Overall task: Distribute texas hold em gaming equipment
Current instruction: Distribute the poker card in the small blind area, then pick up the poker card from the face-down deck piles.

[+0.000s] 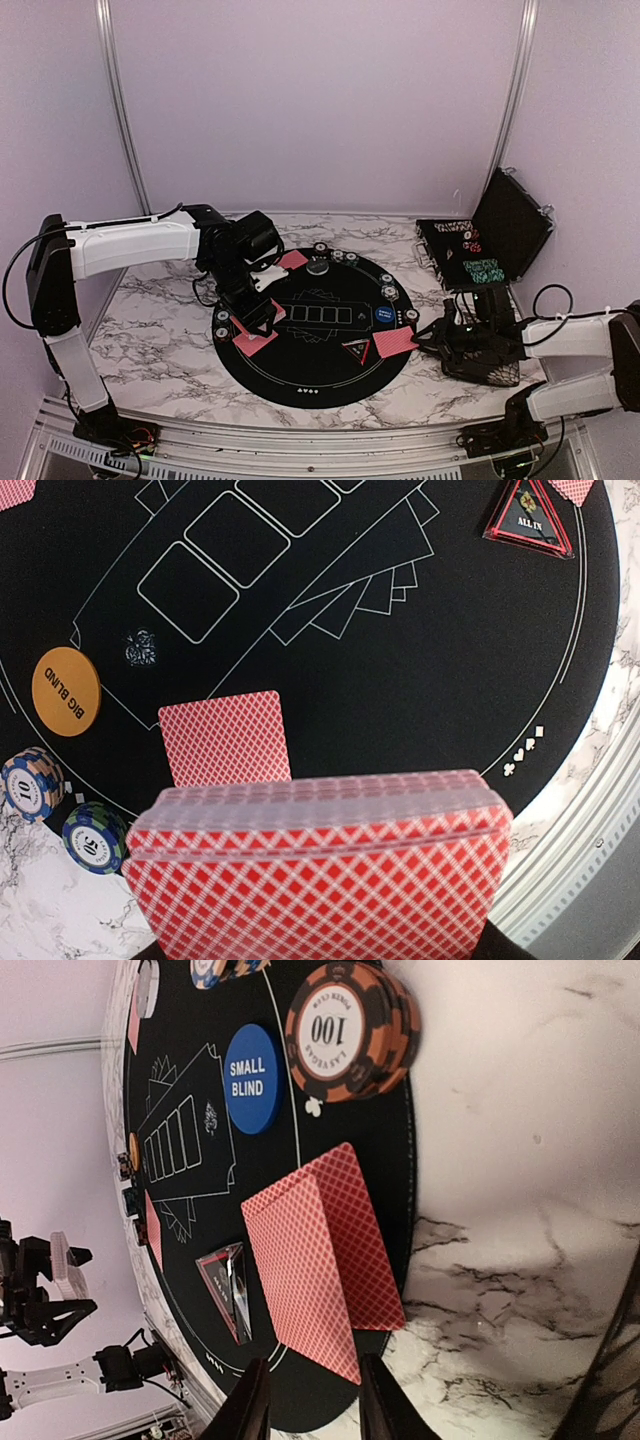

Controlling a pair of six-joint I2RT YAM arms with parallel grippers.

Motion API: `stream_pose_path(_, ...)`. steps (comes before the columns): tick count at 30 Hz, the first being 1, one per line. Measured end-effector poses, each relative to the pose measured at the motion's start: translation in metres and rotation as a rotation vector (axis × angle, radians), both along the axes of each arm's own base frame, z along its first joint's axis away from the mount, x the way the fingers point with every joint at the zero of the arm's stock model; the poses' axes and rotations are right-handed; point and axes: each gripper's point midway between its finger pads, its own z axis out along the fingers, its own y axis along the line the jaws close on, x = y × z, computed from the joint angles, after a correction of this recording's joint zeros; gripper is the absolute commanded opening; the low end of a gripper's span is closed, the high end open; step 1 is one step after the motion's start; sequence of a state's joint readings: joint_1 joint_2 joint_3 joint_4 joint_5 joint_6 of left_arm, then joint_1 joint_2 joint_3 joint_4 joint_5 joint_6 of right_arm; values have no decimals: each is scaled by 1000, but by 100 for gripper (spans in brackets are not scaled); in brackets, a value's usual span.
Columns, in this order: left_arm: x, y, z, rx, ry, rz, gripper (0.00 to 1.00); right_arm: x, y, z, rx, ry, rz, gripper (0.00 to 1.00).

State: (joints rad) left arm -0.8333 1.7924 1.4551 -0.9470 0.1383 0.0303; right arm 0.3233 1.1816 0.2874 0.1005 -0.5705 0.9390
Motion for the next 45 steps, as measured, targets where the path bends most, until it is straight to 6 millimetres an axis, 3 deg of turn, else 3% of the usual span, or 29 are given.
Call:
stream_pose_path(13, -1, 1, -2, 4, 4, 0, 55, -12, -7, -9, -90, 29, 10, 34)
stream_pose_path(22, -1, 1, -2, 3, 4, 0, 55, 0, 2, 15, -91, -29, 31, 40)
stream_pose_path(33, -1, 1, -2, 3, 4, 0, 55, 24, 67, 60, 24, -142, 171, 49)
stream_pose_path(45, -1, 0, -1, 1, 7, -1, 55, 32, 158, 69, 234, -128, 334, 54)
